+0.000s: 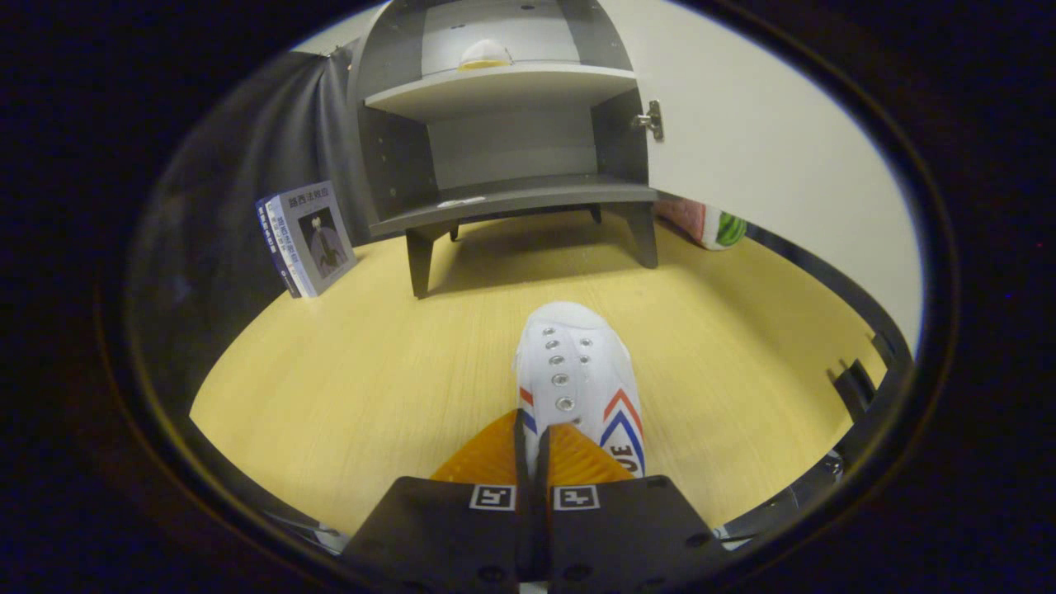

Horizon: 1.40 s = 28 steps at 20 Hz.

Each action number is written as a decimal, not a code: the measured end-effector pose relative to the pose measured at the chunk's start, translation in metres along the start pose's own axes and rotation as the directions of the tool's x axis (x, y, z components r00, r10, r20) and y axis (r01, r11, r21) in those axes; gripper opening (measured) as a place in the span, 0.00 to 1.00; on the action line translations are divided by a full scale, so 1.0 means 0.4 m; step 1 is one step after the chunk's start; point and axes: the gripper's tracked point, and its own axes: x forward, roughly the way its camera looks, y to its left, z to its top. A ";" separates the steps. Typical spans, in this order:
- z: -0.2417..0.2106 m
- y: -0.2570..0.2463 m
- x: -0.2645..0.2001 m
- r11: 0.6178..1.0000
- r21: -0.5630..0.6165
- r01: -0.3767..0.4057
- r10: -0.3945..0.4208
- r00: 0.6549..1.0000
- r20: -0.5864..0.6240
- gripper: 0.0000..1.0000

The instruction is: Open the shoe cabinet door, grab the shoes and put them into the shoe cabinet, then close the shoe cabinet door.

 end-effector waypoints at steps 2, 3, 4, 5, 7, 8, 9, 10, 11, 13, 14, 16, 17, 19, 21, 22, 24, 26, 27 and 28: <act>0.041 -0.006 -0.006 1.000 -0.014 0.001 0.000 1.000 0.022 0.03; 0.058 -0.008 -0.015 1.000 -0.016 0.001 0.000 1.000 0.025 0.02; 0.079 -0.007 -0.021 1.000 -0.015 -0.001 0.001 0.999 0.037 0.02; 0.102 -0.004 -0.033 1.000 -0.016 -0.001 0.001 0.999 0.047 0.03; 0.155 0.000 -0.058 1.000 -0.026 0.006 -0.004 0.998 0.063 0.02; 0.187 0.003 -0.071 0.999 -0.035 0.011 -0.008 0.997 0.076 0.02; 0.227 0.008 -0.088 0.999 -0.043 0.015 -0.012 0.996 0.088 0.02; 0.270 0.013 -0.104 0.999 -0.048 0.022 -0.017 0.995 0.102 0.02; 0.314 0.015 -0.121 0.998 -0.052 0.033 -0.027 0.993 0.118 0.02; 0.423 0.020 -0.162 0.996 -0.060 0.064 -0.054 0.985 0.163 0.02; 0.478 0.026 -0.181 0.995 -0.067 0.078 -0.064 0.980 0.189 0.02; 0.584 0.040 -0.218 0.990 -0.094 0.104 -0.079 0.968 0.237 0.02; 0.631 0.046 -0.233 0.987 -0.109 0.115 -0.084 0.963 0.257 0.02; 0.724 0.062 -0.250 0.985 -0.122 0.120 -0.079 0.952 0.296 0.02; 0.810 0.061 -0.240 0.985 -0.124 0.122 -0.077 0.945 0.318 0.02; 0.853 0.057 -0.230 0.985 -0.121 0.121 -0.076 0.943 0.323 0.02; 0.932 0.046 -0.199 0.986 -0.121 0.115 -0.070 0.943 0.325 0.02; 1.015 0.034 -0.155 0.985 -0.134 0.108 -0.058 0.940 0.335 0.02; 1.055 0.026 -0.128 0.983 -0.147 0.105 -0.049 0.938 0.342 0.02; 1.093 0.017 -0.098 0.982 -0.161 0.103 -0.042 0.939 0.343 0.02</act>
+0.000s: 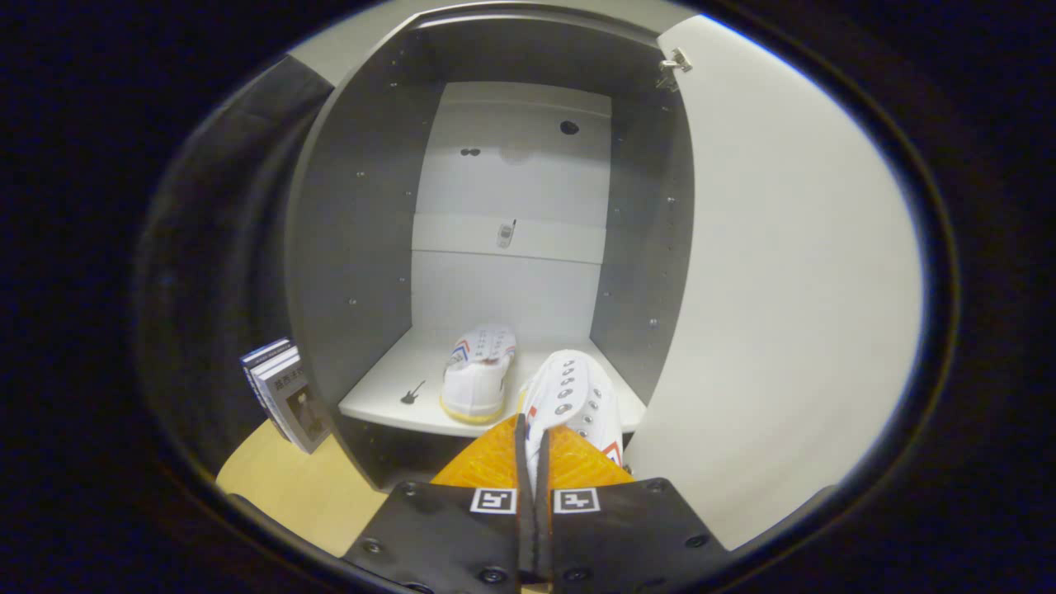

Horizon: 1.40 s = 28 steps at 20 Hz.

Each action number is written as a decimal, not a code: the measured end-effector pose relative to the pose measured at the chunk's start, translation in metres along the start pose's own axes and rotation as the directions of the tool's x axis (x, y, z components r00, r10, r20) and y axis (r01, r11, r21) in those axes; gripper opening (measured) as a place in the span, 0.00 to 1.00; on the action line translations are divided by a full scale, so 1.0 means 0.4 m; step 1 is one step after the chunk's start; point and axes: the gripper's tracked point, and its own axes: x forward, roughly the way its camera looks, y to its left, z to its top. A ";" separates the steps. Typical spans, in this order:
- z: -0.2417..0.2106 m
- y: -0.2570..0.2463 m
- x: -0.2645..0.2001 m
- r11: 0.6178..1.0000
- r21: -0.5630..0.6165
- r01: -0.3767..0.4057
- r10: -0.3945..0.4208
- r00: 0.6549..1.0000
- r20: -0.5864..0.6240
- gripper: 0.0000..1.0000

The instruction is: Open the shoe cabinet door, grab the shoes and put them into the shoe cabinet, then close the shoe cabinet door.

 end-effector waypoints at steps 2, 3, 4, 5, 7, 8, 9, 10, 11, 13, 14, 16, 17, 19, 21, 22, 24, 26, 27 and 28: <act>0.028 -0.017 0.090 1.000 -0.024 -0.017 0.016 1.000 -0.014 0.02; 0.036 -0.022 0.143 0.999 -0.037 -0.025 0.025 0.999 -0.021 0.02; 0.043 -0.025 0.192 0.998 -0.050 -0.036 0.035 0.999 -0.034 0.02; 0.045 -0.024 0.238 0.997 -0.063 -0.052 0.049 0.998 -0.045 0.02; 0.038 -0.014 0.320 0.992 -0.085 -0.092 0.086 0.994 -0.069 0.02; 0.037 -0.007 0.360 0.990 -0.093 -0.110 0.103 0.992 -0.078 0.02; 0.034 -0.003 0.391 0.988 -0.099 -0.120 0.111 0.990 -0.087 0.02; 0.029 0.002 0.424 0.986 -0.103 -0.128 0.118 0.988 -0.098 0.02; 0.023 0.005 0.447 0.985 -0.103 -0.137 0.126 0.986 -0.109 0.02; 0.005 0.016 0.493 0.981 -0.100 -0.164 0.149 0.979 -0.137 0.02; -0.001 0.025 0.508 0.978 -0.103 -0.182 0.166 0.975 -0.146 0.02; 0.004 0.024 0.524 0.975 -0.122 -0.183 0.165 0.976 -0.145 0.02; -0.002 0.027 0.534 0.975 -0.115 -0.190 0.171 0.973 -0.152 0.02; -0.014 0.036 0.553 0.975 -0.085 -0.208 0.191 0.966 -0.172 0.02; -0.020 0.036 0.556 0.973 -0.094 -0.211 0.192 0.964 -0.182 0.03; -0.025 0.036 0.553 0.972 -0.099 -0.212 0.190 0.963 -0.193 0.03; -0.037 0.033 0.549 0.973 -0.102 -0.208 0.184 0.961 -0.207 0.03; -0.039 0.021 0.544 0.978 -0.094 -0.187 0.164 0.963 -0.216 0.06; -0.039 0.020 0.546 0.979 -0.087 -0.182 0.160 0.963 -0.216 0.11; -0.042 0.015 0.543 0.981 -0.086 -0.173 0.151 0.965 -0.217 0.15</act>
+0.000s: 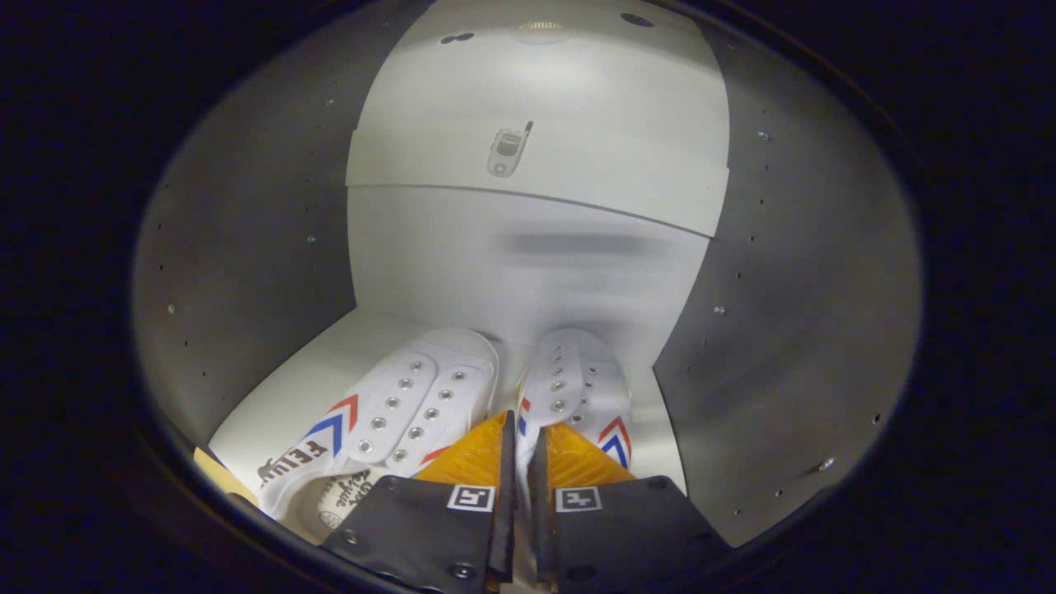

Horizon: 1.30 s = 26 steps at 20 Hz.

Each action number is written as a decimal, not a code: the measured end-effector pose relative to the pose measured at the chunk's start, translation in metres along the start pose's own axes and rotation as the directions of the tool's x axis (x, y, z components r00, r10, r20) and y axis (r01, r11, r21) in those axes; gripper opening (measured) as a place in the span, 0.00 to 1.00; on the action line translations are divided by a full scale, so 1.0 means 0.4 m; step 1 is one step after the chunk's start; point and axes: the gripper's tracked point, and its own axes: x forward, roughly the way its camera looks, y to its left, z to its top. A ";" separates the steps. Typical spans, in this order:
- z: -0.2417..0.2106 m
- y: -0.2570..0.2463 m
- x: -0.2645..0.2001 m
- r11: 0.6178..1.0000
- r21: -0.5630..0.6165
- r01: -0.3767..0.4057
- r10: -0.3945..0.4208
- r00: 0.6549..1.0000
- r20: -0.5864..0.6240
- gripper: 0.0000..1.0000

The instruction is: Open the shoe cabinet door, grab the shoes and put them into the shoe cabinet, then close the shoe cabinet door.

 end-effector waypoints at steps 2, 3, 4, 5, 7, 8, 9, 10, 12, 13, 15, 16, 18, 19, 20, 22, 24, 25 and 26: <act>0.004 -0.007 -0.019 1.000 -0.002 0.021 -0.020 1.000 0.018 0.24; 0.005 -0.019 -0.030 0.999 0.000 0.042 -0.042 0.999 0.026 0.29; 0.008 -0.017 -0.046 0.999 0.012 0.042 -0.043 0.998 0.035 0.33; 0.013 -0.020 -0.063 0.999 0.029 0.045 -0.046 0.998 0.045 0.38; 0.023 -0.025 -0.097 0.997 0.050 0.053 -0.056 0.996 0.065 0.47; 0.031 -0.018 -0.117 0.997 0.055 0.049 -0.054 0.995 0.080 0.52; 0.038 -0.014 -0.140 0.997 0.055 0.054 -0.059 0.994 0.095 0.56; 0.047 -0.009 -0.164 0.997 0.055 0.060 -0.066 0.992 0.111 0.61; 0.070 0.013 -0.220 0.996 0.066 0.056 -0.065 0.986 0.153 0.70; 0.080 0.024 -0.253 0.996 0.076 0.055 -0.067 0.983 0.171 0.75; 0.102 0.054 -0.324 0.994 0.097 0.043 -0.063 0.975 0.212 0.84; 0.112 0.069 -0.366 0.994 0.106 0.041 -0.065 0.970 0.235 0.88; 0.121 0.101 -0.452 0.992 0.124 0.037 -0.070 0.960 0.272 0.93; 0.121 0.116 -0.494 0.990 0.134 0.036 -0.074 0.955 0.287 0.94; 0.117 0.130 -0.539 0.989 0.146 0.035 -0.078 0.952 0.297 0.94; 0.101 0.157 -0.628 0.985 0.166 0.035 -0.086 0.947 0.310 0.95; 0.081 0.178 -0.721 0.983 0.175 0.046 -0.100 0.943 0.316 0.95; 0.068 0.190 -0.768 0.983 0.177 0.053 -0.108 0.942 0.318 0.96; 0.056 0.200 -0.816 0.983 0.174 0.059 -0.114 0.940 0.321 0.96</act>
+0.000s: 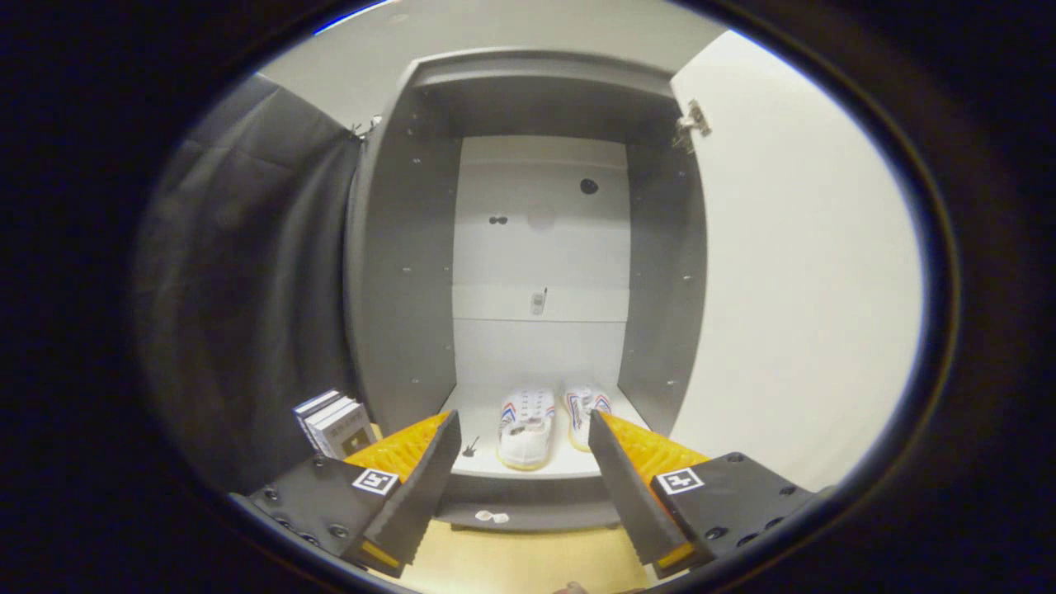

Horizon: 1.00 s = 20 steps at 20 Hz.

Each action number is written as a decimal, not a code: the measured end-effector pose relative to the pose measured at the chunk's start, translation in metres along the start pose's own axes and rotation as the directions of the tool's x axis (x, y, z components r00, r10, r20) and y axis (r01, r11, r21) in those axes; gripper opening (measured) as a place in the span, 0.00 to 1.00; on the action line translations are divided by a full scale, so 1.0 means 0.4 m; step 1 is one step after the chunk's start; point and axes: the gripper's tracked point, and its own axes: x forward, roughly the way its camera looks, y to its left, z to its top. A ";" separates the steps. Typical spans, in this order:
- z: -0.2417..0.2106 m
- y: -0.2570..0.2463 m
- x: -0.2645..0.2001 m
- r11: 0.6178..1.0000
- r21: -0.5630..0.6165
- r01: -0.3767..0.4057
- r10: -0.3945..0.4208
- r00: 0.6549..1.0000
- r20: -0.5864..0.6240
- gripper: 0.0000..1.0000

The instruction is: Open the shoe cabinet door, grab the shoes and put them into the shoe cabinet, then close the shoe cabinet door.

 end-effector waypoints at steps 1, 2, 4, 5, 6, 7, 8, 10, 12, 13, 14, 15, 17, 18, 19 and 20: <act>0.006 0.002 -0.047 1.000 -0.003 0.007 -0.007 1.000 0.004 0.96; 0.011 -0.001 -0.099 1.000 -0.004 0.016 -0.016 1.000 0.005 0.97; 0.024 -0.009 -0.198 1.000 0.008 0.030 -0.030 0.999 0.010 0.97; 0.029 -0.015 -0.245 0.999 0.020 0.031 -0.031 0.999 0.011 0.97; 0.033 -0.028 -0.289 0.999 0.031 0.036 -0.036 0.999 0.012 0.97; 0.037 -0.048 -0.337 0.998 0.045 0.046 -0.047 0.999 0.013 0.97; 0.039 -0.072 -0.370 0.997 0.056 0.057 -0.058 0.998 0.013 0.97; 0.050 -0.115 -0.441 0.994 0.092 0.067 -0.069 0.997 0.017 0.97; 0.048 -0.185 -0.516 0.990 0.118 0.081 -0.084 0.996 0.022 0.97; 0.043 -0.228 -0.547 0.988 0.120 0.100 -0.102 0.995 0.015 0.97; 0.038 -0.270 -0.577 0.986 0.120 0.116 -0.118 0.993 0.006 0.97; 0.035 -0.311 -0.607 0.985 0.115 0.129 -0.130 0.992 -0.003 0.97; 0.029 -0.414 -0.663 0.983 0.094 0.161 -0.160 0.987 -0.013 0.97; 0.027 -0.456 -0.676 0.980 0.087 0.177 -0.177 0.984 -0.015 0.97; 0.028 -0.508 -0.692 0.977 0.079 0.196 -0.196 0.981 -0.014 0.97; 0.027 -0.557 -0.705 0.974 0.074 0.213 -0.212 0.977 -0.014 0.97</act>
